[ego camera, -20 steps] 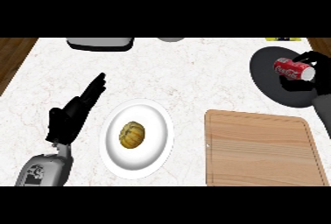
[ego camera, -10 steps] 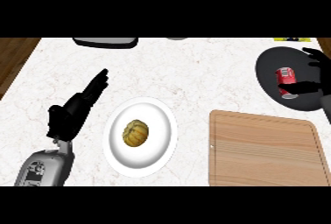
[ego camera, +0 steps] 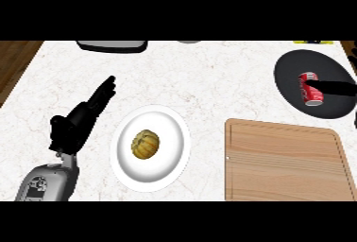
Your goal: Pick the can from the cutting board and place it in the pan
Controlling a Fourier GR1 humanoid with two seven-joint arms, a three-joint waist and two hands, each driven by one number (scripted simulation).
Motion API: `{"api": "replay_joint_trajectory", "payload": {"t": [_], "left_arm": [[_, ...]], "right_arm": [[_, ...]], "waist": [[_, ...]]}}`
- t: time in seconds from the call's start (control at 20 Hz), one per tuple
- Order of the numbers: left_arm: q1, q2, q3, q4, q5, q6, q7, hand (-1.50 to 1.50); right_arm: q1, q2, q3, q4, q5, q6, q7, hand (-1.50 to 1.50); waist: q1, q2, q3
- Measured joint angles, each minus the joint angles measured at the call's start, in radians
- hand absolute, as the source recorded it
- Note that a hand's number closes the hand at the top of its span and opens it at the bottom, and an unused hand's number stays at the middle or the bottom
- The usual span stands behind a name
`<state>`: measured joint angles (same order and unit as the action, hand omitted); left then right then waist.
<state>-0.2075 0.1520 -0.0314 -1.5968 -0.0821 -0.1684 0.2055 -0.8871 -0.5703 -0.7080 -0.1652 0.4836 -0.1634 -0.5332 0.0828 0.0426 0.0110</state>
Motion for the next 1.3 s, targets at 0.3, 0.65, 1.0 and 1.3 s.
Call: {"api": "replay_joint_trajectory", "payload": {"t": [0.3, 0.65, 1.0, 1.3], "left_arm": [[0.005, 0.003, 0.005, -0.005, 0.002, -0.001, 0.006, 0.0], [0.011, 0.009, 0.018, -0.005, 0.006, -0.002, 0.006, 0.0], [0.014, 0.011, 0.023, -0.006, 0.004, -0.002, 0.012, 0.0], [0.04, -0.001, 0.016, -0.02, -0.008, 0.009, 0.011, 0.0]], "right_arm": [[0.064, -0.055, -0.059, 0.018, -0.069, 0.196, -0.087, -1.5], [0.168, -0.092, -0.091, 0.004, -0.111, 0.358, -0.259, -1.5], [0.263, -0.099, -0.094, 0.002, -0.124, 0.424, -0.353, -1.5], [0.328, -0.068, -0.087, -0.013, -0.135, 0.418, -0.389, -1.5]], "waist": [[-0.01, -0.003, 0.0], [-0.024, -0.01, -0.001], [-0.034, -0.017, -0.002], [-0.043, -0.024, -0.004]]}}
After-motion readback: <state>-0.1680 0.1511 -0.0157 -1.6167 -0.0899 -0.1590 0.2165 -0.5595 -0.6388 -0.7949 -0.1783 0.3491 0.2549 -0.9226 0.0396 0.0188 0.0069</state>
